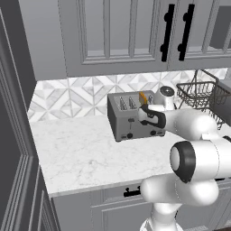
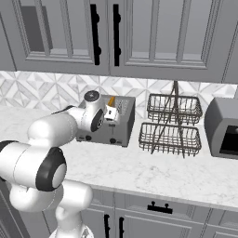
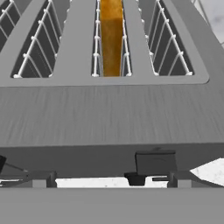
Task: Start the toaster. Once the lever pops up, take the bread to the plate on the dining counter.
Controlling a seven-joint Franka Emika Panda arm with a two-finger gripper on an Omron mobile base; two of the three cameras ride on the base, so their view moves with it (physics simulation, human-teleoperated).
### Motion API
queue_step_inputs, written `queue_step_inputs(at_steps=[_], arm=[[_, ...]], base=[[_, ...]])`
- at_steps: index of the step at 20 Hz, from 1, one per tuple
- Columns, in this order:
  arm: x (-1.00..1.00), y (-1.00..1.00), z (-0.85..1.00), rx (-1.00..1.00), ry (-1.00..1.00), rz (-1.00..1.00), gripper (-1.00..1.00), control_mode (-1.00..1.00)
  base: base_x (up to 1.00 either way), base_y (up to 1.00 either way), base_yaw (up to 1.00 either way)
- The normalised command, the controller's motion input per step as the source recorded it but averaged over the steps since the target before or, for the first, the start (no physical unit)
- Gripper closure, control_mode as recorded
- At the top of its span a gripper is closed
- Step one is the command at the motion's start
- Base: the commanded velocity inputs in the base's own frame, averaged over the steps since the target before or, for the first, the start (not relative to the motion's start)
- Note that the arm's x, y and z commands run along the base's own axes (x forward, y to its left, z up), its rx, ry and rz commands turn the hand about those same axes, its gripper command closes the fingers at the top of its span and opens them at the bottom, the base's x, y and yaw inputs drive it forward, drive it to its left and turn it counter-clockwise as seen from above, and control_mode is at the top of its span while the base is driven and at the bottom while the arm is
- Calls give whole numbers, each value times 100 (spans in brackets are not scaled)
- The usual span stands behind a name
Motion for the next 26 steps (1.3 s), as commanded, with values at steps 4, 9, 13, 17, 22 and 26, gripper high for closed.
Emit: queue_step_inputs(at_steps=[4,9,13,17,22,26], arm=[[1,0,-4,0,0,0,-100,-100],[2,0,-7,0,0,0,-100,-100],[11,0,-10,0,0,0,-100,-100],[12,0,-13,0,0,0,-100,-100],[2,0,-17,0,0,0,-100,-100],[0,0,-17,0,0,0,-100,-100]], base=[[0,0,0],[0,0,0],[0,0,0],[0,0,0],[0,0,0],[0,0,0]])
